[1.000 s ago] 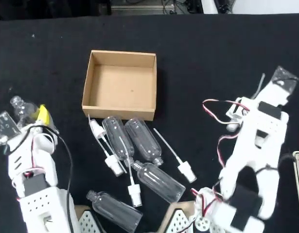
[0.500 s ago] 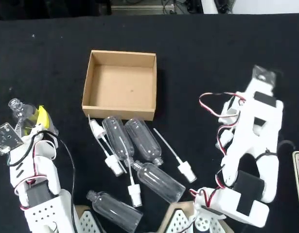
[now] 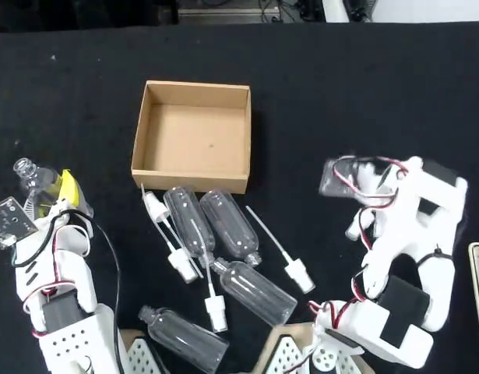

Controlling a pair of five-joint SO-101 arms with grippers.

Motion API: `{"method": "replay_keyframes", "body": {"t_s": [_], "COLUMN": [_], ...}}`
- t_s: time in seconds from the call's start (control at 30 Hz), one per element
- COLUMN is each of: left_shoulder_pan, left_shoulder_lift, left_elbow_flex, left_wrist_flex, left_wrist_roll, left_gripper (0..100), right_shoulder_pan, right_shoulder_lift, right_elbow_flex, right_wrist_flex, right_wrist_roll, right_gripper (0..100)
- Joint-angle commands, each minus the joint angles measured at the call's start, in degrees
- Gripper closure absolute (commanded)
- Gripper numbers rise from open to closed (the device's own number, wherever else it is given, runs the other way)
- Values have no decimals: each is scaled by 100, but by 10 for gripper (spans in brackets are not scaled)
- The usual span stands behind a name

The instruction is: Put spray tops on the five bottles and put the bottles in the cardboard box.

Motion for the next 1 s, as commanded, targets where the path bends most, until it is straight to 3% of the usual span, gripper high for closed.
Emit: {"method": "replay_keyframes", "body": {"t_s": [0.0,0.23,0.33,0.5,0.67,0.73,0.87,0.97], "left_shoulder_pan": [13,13,13,22,22,22,31,22], "left_shoulder_lift": [-114,-114,-114,-114,-114,-114,-114,-114], "left_elbow_flex": [110,110,110,110,110,110,110,110], "left_wrist_flex": [9,9,9,9,9,9,9,9], "left_wrist_roll": [35,18,18,18,18,18,18,18], "left_gripper": [961,961,961,961,961,961,961,961], "right_shoulder_pan": [70,-79,-158,-501,-299,-149,-62,-105], "right_shoulder_lift": [4,4,4,-48,-31,4,4,4], "right_elbow_flex": [180,1323,1481,1349,884,673,330,163], "right_wrist_flex": [-211,-2136,-2576,-2611,-1943,-1319,-475,-360], "right_wrist_roll": [853,765,-141,-2611,-5521,-6330,-6549,-6110], "right_gripper": [700,715,818,990,934,909,819,764]}}
